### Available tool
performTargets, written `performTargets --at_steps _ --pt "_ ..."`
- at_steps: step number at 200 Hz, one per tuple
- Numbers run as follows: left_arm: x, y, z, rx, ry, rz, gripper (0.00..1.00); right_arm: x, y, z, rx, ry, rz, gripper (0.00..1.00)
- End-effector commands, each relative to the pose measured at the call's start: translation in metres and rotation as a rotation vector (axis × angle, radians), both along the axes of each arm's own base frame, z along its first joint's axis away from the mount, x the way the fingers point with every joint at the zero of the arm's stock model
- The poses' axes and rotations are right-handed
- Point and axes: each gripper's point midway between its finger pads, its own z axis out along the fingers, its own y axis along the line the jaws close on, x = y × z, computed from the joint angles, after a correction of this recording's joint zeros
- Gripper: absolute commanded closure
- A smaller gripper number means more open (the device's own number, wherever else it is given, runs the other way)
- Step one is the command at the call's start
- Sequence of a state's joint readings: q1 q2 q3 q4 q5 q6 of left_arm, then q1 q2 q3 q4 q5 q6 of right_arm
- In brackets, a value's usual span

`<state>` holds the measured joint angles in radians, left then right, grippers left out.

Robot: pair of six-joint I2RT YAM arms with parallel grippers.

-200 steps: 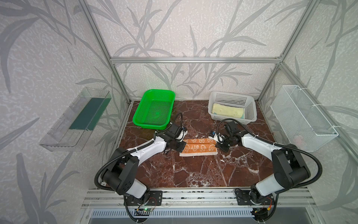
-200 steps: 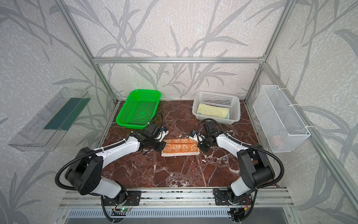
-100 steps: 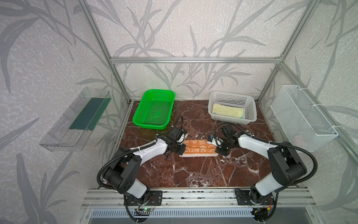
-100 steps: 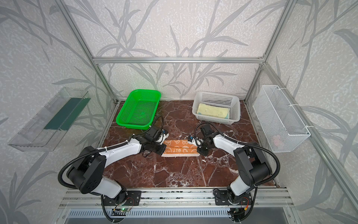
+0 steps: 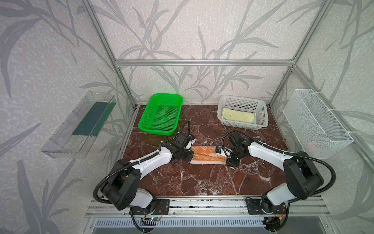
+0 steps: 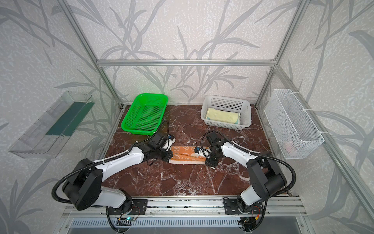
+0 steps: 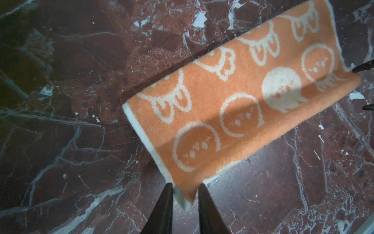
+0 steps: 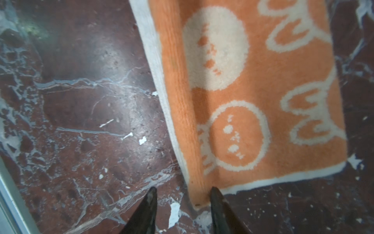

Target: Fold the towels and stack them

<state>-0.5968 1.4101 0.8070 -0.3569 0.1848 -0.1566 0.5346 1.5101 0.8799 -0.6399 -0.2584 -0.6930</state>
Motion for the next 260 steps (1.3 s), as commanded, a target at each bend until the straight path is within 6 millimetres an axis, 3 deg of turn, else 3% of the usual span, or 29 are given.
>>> performTargets --at_steps 1,22,52,83,116,131,154,179,236,260 --pt "-0.01 0.005 0.006 -0.01 0.004 0.018 0.76 -0.013 0.007 0.019 0.022 -0.005 0.052 0.55" --pt "-0.014 0.01 0.012 -0.014 -0.017 0.027 0.76 -0.017 0.014 0.027 0.062 -0.022 0.07 0.55" --pt "-0.011 0.011 0.015 -0.029 -0.058 0.042 0.76 0.007 0.021 0.036 0.084 -0.094 -0.033 0.54" --pt "0.0 0.002 0.015 -0.065 -0.074 0.055 0.76 0.055 0.017 0.047 0.075 -0.133 -0.374 0.55" --pt "0.011 -0.004 0.011 -0.068 -0.08 0.062 0.77 0.081 -0.001 0.038 0.065 -0.021 -0.704 0.55" --pt "0.013 -0.008 0.008 -0.073 -0.074 0.057 0.78 0.084 -0.001 0.033 0.104 0.012 -0.789 0.52" --pt "0.014 -0.013 0.001 -0.081 -0.062 0.045 0.79 0.087 -0.001 0.026 0.238 0.064 -0.921 0.0" --pt "0.014 -0.019 -0.005 -0.092 -0.047 0.032 0.8 0.086 -0.002 0.023 0.356 0.075 -0.97 0.01" --pt "0.014 -0.025 -0.018 -0.086 -0.021 0.016 0.81 0.068 -0.017 0.019 0.359 0.088 -1.027 0.0" --pt "0.013 -0.028 -0.023 -0.096 -0.009 0.014 0.87 0.062 -0.02 0.015 0.368 0.101 -1.057 0.06"
